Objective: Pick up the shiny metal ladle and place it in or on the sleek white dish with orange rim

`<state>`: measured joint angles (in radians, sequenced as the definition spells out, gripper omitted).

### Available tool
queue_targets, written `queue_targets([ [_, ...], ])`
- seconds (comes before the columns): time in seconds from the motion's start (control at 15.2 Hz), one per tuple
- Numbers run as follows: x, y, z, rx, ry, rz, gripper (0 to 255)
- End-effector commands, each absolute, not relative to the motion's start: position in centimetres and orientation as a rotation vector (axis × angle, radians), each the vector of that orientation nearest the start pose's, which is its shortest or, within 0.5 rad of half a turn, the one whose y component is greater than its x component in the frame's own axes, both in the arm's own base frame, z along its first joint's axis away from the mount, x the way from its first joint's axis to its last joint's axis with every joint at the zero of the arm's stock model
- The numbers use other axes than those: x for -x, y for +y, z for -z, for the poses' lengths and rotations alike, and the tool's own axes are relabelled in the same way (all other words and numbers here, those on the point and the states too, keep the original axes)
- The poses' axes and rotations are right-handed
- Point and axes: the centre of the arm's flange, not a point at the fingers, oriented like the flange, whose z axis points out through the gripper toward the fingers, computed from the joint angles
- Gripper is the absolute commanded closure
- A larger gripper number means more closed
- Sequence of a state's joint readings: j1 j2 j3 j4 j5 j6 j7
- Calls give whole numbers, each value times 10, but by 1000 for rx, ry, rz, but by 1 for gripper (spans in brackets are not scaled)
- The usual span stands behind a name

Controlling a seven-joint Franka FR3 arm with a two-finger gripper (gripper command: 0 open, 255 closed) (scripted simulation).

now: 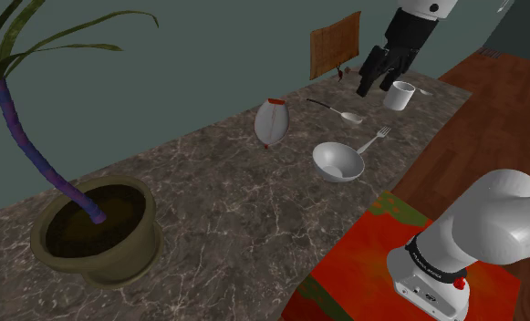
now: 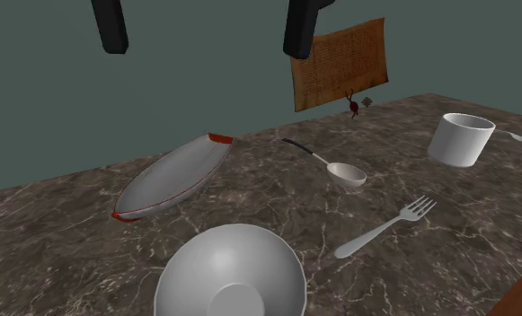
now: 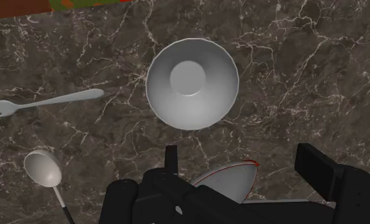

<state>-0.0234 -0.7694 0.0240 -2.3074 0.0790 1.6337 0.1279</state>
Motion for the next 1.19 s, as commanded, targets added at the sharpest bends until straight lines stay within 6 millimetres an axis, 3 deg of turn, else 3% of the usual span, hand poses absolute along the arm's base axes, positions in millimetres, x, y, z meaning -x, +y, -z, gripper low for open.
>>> queue_targets([
  [0.0,-318,11,-614,3063,206,141,0],
  [1.12,-441,-151,-502,3049,94,51,0],
])
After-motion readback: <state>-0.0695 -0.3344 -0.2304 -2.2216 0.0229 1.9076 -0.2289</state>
